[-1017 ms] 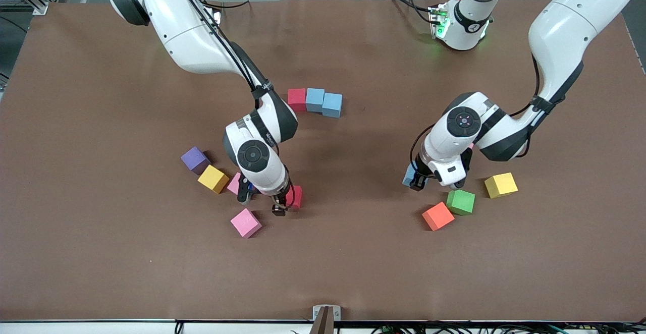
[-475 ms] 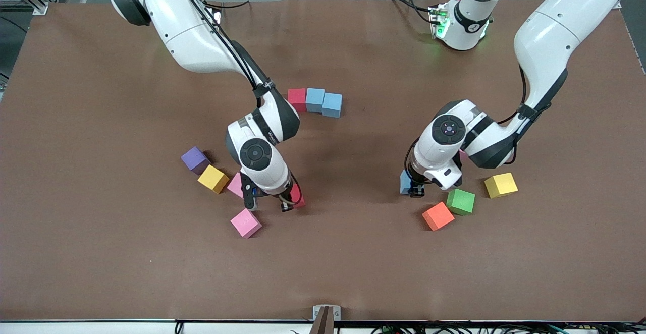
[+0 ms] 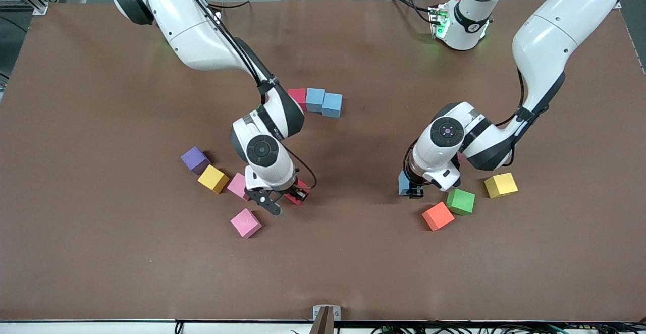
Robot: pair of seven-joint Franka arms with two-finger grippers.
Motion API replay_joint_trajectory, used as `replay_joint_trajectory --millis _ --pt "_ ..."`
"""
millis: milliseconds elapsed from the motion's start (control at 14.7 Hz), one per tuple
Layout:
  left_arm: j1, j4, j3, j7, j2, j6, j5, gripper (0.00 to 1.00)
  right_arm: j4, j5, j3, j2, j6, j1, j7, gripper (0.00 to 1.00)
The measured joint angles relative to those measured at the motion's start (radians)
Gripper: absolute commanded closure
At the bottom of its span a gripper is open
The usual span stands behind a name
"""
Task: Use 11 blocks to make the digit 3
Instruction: 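Grasp another red cube with the right gripper while the left gripper lifts blue, then carry the red cube above the first red cube with the right gripper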
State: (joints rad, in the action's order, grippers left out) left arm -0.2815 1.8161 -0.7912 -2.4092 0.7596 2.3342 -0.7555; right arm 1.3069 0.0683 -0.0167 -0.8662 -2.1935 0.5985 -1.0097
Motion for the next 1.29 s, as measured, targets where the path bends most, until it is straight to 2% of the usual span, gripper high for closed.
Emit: replay_joint_trajectory --millis 203,407,882,1289 --pt "0.004 -0.001 0.000 0.000 0.001 0.000 0.000 0.47 0.003 -0.002 0.000 0.013 0.082 0.009 0.123 0.98" --pt "0.007 -0.002 0.000 0.000 0.002 -0.001 0.013 0.47 0.064 -0.034 0.000 0.058 0.075 0.022 0.161 0.98" --pt "0.019 -0.019 0.000 0.000 0.002 -0.053 0.050 0.47 0.453 -0.049 0.001 0.289 -0.142 0.066 0.198 0.98" --pt "0.034 -0.029 0.000 0.037 0.002 -0.060 0.050 0.47 0.644 -0.049 0.029 0.384 -0.265 0.100 0.198 0.98"
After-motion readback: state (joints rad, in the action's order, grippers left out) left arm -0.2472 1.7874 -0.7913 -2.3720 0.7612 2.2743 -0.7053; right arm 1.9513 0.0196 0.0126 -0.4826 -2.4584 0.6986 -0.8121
